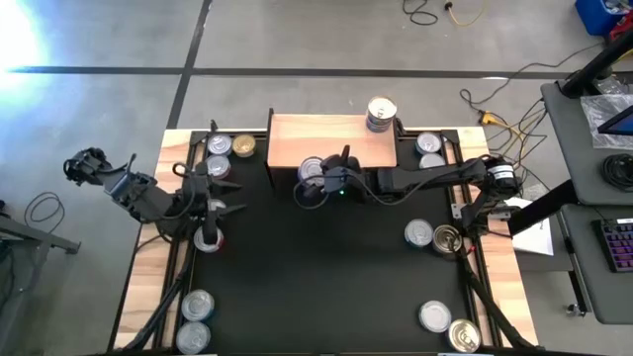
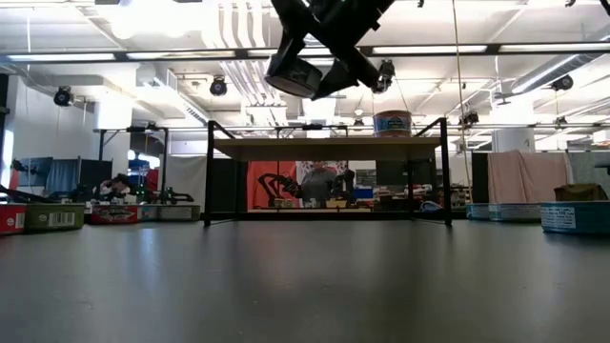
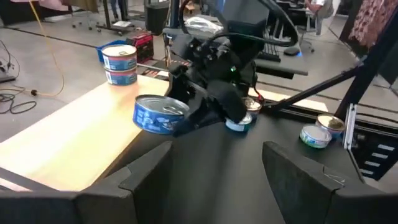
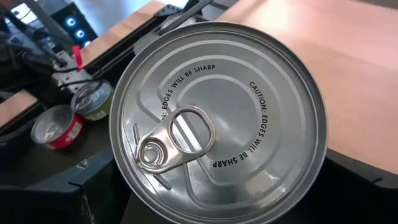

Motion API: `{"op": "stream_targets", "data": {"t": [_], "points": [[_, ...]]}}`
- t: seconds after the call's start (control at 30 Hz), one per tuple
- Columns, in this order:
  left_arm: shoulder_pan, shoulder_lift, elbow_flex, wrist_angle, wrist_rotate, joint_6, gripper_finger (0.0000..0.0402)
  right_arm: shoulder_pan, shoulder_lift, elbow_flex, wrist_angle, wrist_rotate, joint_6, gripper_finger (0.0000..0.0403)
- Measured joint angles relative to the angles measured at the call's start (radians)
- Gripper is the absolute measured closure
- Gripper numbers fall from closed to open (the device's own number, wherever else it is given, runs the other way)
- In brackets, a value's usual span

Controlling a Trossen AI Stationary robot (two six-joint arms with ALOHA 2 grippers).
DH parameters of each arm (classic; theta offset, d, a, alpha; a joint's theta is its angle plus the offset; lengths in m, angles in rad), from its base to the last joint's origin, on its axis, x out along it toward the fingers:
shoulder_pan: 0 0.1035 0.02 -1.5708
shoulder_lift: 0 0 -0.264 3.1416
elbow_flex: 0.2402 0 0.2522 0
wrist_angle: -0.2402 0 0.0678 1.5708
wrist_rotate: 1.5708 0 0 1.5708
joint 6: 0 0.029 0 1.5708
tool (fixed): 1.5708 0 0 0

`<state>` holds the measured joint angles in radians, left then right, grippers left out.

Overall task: Stack canned seafood by type on shelf
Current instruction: Put the top blue tuna can on the shelf

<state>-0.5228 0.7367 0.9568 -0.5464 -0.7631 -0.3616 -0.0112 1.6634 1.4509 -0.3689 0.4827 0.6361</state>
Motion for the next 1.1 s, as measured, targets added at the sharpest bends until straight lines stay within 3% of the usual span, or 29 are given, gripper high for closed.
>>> {"op": "stream_targets", "data": {"t": [0.23,0.37,0.47,0.63,0.87,1.1], "points": [[-0.001,0.022,-0.001,0.027,-0.039,-0.093,0.0171,-0.015,0.0,0.0,-0.03,-0.012,-0.03,0.0035],[-0.001,0.057,-0.002,0.113,-0.035,-0.054,0.0171,-0.02,0.0,-0.002,-0.036,0.004,-0.01,0.0035],[0.025,0.083,-0.002,0.188,0.028,-0.009,0.0171,-0.02,0.0,-0.013,-0.053,0.066,-0.023,0.0035],[0.165,0.111,-0.003,0.224,0.198,0.015,0.0171,-0.021,0.0,-0.043,-0.05,0.117,-0.048,0.0035],[0.43,0.148,-0.003,0.225,0.321,0.047,0.017,-0.02,0.001,-0.103,-0.051,0.12,0.005,0.0035],[0.522,0.216,-0.021,0.242,0.31,0.117,0.017,-0.03,0.001,-0.125,-0.044,0.123,-0.145,0.0035]]}}
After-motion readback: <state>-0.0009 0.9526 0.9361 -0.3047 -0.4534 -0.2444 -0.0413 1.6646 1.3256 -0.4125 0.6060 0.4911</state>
